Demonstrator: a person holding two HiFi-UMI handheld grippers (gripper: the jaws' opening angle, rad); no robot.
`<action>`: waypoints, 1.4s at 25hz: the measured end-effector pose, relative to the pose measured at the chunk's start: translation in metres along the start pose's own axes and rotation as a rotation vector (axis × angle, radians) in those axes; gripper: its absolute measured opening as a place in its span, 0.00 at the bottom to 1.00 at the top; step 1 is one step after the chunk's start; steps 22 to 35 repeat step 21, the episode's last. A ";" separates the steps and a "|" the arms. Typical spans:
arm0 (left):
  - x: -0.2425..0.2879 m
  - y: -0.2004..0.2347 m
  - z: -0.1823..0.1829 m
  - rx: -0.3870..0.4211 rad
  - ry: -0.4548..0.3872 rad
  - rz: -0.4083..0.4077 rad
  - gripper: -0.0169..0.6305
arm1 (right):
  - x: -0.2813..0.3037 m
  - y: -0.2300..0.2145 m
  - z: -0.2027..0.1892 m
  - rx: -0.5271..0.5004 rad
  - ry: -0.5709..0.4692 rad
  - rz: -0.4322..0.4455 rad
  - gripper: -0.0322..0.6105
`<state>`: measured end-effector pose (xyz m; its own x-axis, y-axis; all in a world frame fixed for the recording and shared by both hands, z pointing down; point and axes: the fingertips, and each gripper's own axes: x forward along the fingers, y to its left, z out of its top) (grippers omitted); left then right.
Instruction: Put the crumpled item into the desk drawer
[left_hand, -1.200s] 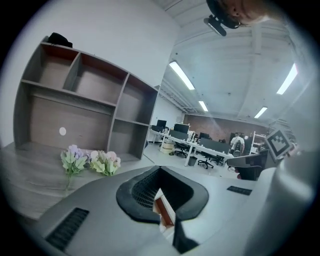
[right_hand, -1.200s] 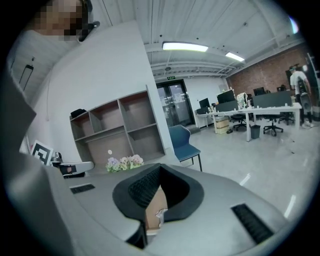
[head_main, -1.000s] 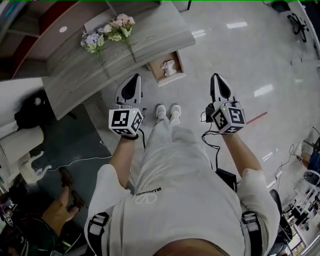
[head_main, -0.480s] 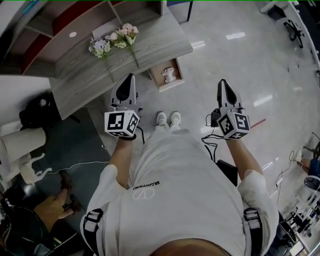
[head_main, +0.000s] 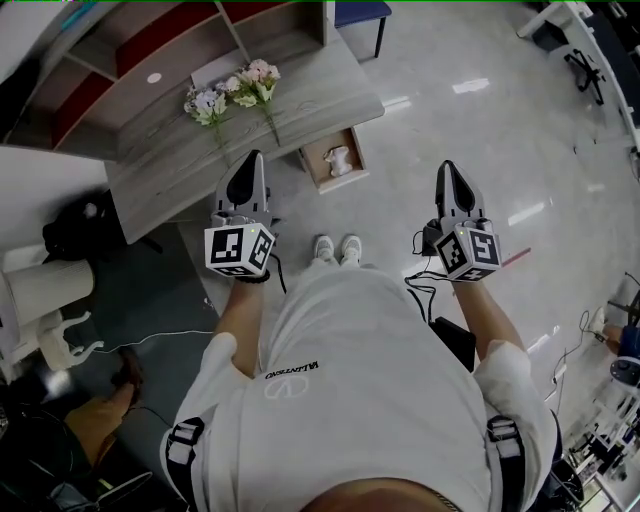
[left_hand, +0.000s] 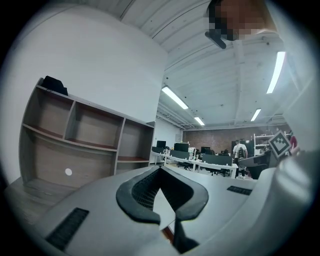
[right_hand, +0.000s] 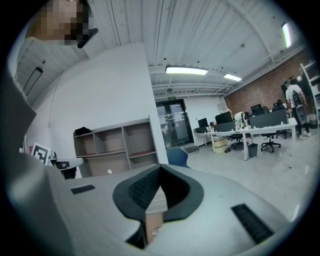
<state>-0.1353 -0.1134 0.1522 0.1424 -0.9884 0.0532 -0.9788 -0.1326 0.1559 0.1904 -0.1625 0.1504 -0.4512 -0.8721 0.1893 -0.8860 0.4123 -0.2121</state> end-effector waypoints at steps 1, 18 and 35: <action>0.001 -0.001 0.000 0.000 0.000 -0.002 0.03 | 0.000 0.001 0.001 -0.001 -0.001 0.001 0.05; 0.001 -0.001 -0.001 0.005 0.003 0.010 0.03 | 0.001 0.000 -0.003 -0.014 0.000 0.006 0.05; -0.001 -0.001 -0.003 0.005 0.008 0.011 0.03 | 0.001 0.002 -0.003 -0.018 -0.003 0.012 0.05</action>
